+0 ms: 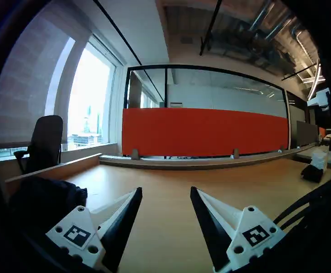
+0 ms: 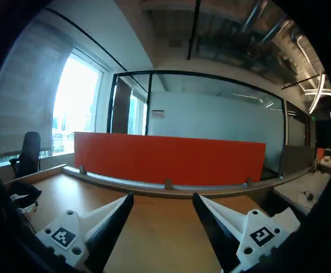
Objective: Fold towel
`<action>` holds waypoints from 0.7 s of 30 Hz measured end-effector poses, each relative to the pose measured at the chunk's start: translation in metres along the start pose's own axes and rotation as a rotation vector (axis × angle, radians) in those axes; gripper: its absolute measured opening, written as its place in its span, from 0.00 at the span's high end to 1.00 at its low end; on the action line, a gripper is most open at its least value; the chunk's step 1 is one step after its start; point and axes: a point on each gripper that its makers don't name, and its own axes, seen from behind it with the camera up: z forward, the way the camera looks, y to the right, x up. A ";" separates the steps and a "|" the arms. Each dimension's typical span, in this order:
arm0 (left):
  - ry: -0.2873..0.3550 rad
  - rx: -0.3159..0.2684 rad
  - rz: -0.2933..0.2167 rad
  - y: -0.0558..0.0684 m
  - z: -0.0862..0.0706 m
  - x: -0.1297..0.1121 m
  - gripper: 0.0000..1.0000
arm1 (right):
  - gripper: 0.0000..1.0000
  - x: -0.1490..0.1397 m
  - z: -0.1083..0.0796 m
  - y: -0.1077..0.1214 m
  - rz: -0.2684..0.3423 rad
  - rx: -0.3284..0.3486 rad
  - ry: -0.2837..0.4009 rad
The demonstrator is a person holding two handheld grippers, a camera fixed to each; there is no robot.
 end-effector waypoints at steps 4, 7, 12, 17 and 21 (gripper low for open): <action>-0.006 0.002 0.002 0.001 0.000 -0.003 0.22 | 0.00 0.001 -0.001 0.000 -0.004 0.000 -0.002; -0.005 0.000 0.011 0.002 0.001 -0.004 0.23 | 0.00 0.001 -0.002 0.001 -0.004 0.000 -0.001; -0.006 -0.010 0.019 0.004 0.002 -0.005 0.22 | 0.00 0.002 -0.003 0.003 -0.004 -0.001 0.000; -0.006 -0.009 0.021 0.004 0.001 -0.005 0.22 | 0.00 0.001 -0.004 0.006 -0.003 -0.006 0.001; -0.006 -0.011 0.025 0.005 0.001 -0.006 0.23 | 0.00 0.000 -0.004 0.010 -0.003 -0.011 0.003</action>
